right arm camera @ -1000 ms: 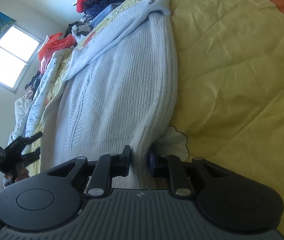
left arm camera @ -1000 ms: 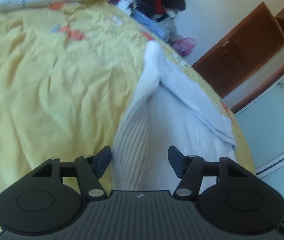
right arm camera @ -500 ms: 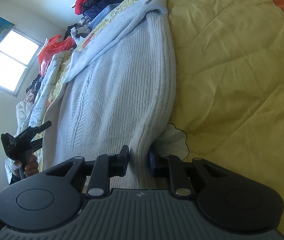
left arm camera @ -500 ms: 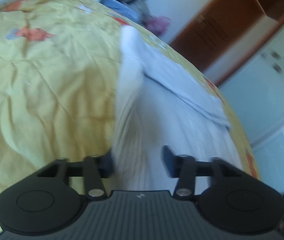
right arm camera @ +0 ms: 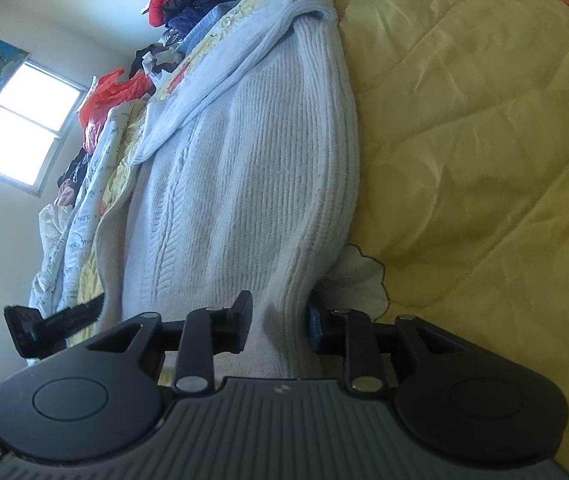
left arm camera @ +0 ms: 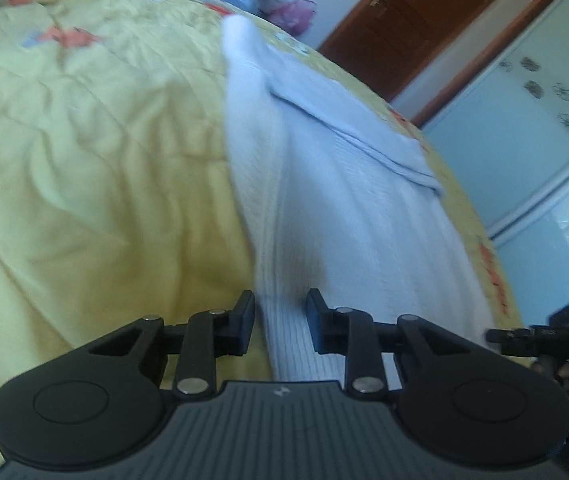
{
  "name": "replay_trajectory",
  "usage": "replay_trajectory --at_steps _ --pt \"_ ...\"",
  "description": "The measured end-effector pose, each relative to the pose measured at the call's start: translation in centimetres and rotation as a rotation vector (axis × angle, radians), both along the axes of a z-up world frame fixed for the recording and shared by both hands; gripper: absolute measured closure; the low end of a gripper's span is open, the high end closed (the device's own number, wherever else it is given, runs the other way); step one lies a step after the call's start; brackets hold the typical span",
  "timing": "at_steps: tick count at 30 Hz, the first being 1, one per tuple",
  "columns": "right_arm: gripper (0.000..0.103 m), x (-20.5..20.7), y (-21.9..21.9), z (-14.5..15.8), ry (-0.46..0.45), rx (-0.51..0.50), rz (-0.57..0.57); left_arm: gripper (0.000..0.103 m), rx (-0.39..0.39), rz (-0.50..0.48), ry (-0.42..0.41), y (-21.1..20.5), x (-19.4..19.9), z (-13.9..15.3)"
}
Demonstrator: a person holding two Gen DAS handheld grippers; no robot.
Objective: Fold small clothes
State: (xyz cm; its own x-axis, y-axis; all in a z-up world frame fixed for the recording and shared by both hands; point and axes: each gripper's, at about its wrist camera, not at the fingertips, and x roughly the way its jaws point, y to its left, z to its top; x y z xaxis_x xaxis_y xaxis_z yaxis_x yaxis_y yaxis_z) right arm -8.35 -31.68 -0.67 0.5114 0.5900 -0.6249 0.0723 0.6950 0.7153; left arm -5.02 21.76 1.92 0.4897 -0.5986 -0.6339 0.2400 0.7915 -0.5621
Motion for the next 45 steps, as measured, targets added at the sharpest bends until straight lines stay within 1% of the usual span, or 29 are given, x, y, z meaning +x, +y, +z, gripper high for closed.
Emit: replay_trajectory --at_steps 2,5,7,9,11,12,13,14,15,17,19,21,22,24,25,26,28,29,30,32,33,34,35,36,37,39,41,43,45 --pt "0.065 0.0 0.0 -0.2 0.006 0.035 0.006 0.076 -0.037 -0.012 0.01 -0.2 0.0 -0.2" --pt "0.061 0.2 -0.2 -0.6 0.025 0.085 0.001 0.076 -0.068 -0.008 0.042 -0.2 0.2 -0.7" --pt "0.06 0.4 -0.3 -1.0 0.04 0.115 -0.004 0.077 -0.06 -0.009 0.047 -0.4 0.2 -0.8" --pt "0.06 0.5 -0.3 -1.1 0.046 0.127 -0.003 0.076 -0.045 -0.006 0.029 -0.7 0.2 -0.5" --pt "0.061 0.8 -0.1 -1.1 0.046 0.125 0.008 0.079 -0.008 -0.008 0.017 -1.2 0.1 -0.2" --pt "0.062 1.0 0.0 -1.1 0.05 0.127 0.013 0.083 0.028 -0.009 0.016 -1.6 0.2 -0.1" --pt "0.077 1.2 0.0 -1.2 0.055 0.125 0.013 0.084 0.052 -0.012 0.016 -1.9 0.2 0.1" --pt "0.09 1.5 0.2 -1.3 0.076 0.113 0.021 0.089 0.062 -0.014 0.013 -2.0 0.2 0.4" --pt "0.09 1.7 0.3 -1.2 0.073 0.099 0.038 0.096 0.066 -0.016 0.006 -1.8 0.1 0.8" --pt "0.09 2.0 0.7 0.1 0.039 0.017 0.091 0.097 0.072 -0.02 -0.023 -1.5 -0.2 2.0" --pt "0.09 2.3 0.2 1.9 0.002 0.001 0.115 0.097 0.062 -0.013 -0.075 -0.6 -0.8 3.9" --pt "0.091 2.2 -0.4 4.8 -0.057 -0.019 0.173 0.097 0.05 0.002 -0.121 0.4 -1.4 5.8" --pt "0.091 2.1 -0.7 6.3 -0.085 -0.061 0.195 0.097 0.064 0.009 -0.13 0.7 -1.7 6.4" --pt "0.091 2.0 -1.4 8.2 -0.103 -0.142 0.237 0.097 0.088 0.013 -0.111 1.2 -2.3 6.2" --pt "0.091 2.1 -1.7 8.4 -0.095 -0.186 0.245 0.097 0.106 0.018 -0.075 1.4 -2.3 5.3" --pt "0.091 2.4 -2.1 8.2 -0.078 -0.202 0.244 0.097 0.128 0.021 -0.031 1.3 -2.2 4.1" --pt "0.092 2.7 -2.3 6.2 -0.02 -0.192 0.248 0.097 0.144 0.018 0.031 1.2 -2.3 1.8" --pt "0.092 2.7 -2.1 5.1 0.004 -0.191 0.243 0.097 0.152 0.026 0.049 1.2 -2.3 1.1" --pt "0.092 2.5 -1.7 3.9 0.025 -0.181 0.237 0.097 0.139 0.037 0.057 1.4 -2.3 0.6" --pt "0.083 1.9 -1.4 2.0 0.057 -0.121 0.22 0.097 0.103 0.046 0.071 1.9 -2.0 0.6" --pt "0.076 1.3 -1.4 1.7 0.069 -0.105 0.199 0.097 0.102 0.043 0.075 2.0 -2.0 0.7" --pt "0.062 1.0 -1.6 1.5 0.068 -0.078 0.182 0.097 0.101 0.028 0.071 1.9 -2.0 0.8" --pt "0.055 0.5 -1.7 1.6 0.05 -0.051 0.171 0.095 0.102 0.01 0.074 1.8 -1.9 0.9" --pt "0.045 0.2 -2.1 1.9 0.029 -0.033 0.154 0.094 0.105 -0.002 0.08 1.6 -2.0 0.8" --pt "0.039 0.0 -2.4 2.2 0.011 -0.018 0.128 0.093 0.107 -0.014 0.09 1.2 -1.6 0.6" --pt "0.039 0.1 -3.3 2.2 -0.014 0.038 0.073 0.088 0.091 -0.024 0.096 0.7 -1.3 0.3" --pt "0.039 0.5 -4.0 1.5 0.004 0.079 0.035 0.084 0.072 -0.017 0.093 0.3 -1.0 0.2" --pt "0.045 1.2 -3.4 0.4 0.04 0.075 0.038 0.077 0.07 -0.015 0.099 -0.2 -1.1 0.2" --pt "0.055 1.6 -2.9 -0.4 0.056 0.089 0.045 0.052 0.052 -0.035 0.104 -0.6 -1.1 0.4"
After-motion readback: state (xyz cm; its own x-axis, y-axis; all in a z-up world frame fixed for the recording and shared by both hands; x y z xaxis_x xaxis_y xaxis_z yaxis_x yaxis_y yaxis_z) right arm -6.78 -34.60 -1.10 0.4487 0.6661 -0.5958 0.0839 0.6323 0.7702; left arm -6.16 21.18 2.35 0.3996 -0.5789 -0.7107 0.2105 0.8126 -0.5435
